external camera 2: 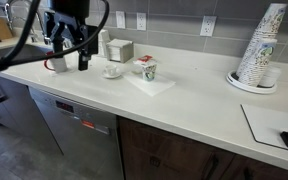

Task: Pick up the small sachet on the left side of the counter and put it on the paper cup on the right

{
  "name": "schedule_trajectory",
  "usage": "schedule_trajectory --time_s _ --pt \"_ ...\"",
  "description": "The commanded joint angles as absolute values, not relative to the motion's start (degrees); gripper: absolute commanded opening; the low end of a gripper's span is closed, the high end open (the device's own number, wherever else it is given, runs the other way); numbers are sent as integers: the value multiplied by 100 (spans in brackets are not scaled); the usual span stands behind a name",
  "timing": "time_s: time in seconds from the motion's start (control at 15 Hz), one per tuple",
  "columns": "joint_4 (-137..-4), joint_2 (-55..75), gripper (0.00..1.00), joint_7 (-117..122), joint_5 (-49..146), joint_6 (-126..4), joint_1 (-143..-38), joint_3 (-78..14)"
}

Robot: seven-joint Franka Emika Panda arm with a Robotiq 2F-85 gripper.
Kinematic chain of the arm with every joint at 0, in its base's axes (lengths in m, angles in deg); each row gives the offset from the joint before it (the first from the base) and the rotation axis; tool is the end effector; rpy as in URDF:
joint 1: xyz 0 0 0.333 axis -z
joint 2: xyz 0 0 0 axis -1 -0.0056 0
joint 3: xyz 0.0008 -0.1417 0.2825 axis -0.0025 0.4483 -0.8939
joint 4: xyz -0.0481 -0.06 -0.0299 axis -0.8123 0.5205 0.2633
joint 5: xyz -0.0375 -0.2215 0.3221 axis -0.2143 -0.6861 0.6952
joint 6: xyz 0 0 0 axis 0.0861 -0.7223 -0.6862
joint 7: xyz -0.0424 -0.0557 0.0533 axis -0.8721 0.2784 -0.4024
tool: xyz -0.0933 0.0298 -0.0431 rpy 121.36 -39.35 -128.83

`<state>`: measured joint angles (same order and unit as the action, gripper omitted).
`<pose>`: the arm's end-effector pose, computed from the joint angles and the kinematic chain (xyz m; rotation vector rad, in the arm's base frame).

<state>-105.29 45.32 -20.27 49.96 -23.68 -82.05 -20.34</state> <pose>0.3956 -0.1803 0.4882 -2.9968 0.0994 0.2583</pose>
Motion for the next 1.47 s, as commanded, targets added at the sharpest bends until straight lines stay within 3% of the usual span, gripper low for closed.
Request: schedule_trajectory --time_s 0.0,0.6,1.13,1.4 --pt "-10454 4853 100 -2176 4963 -2345 -8548 -2614" --pt "-9991 4495 100 -2744 5078 -3796 -9676 -3675" --pt "-9328 2816 100 -3857 5891 -5534 -10010 -3839" --pt "-8705 1870 100 -3418 5731 -5783 -9850 -4001"
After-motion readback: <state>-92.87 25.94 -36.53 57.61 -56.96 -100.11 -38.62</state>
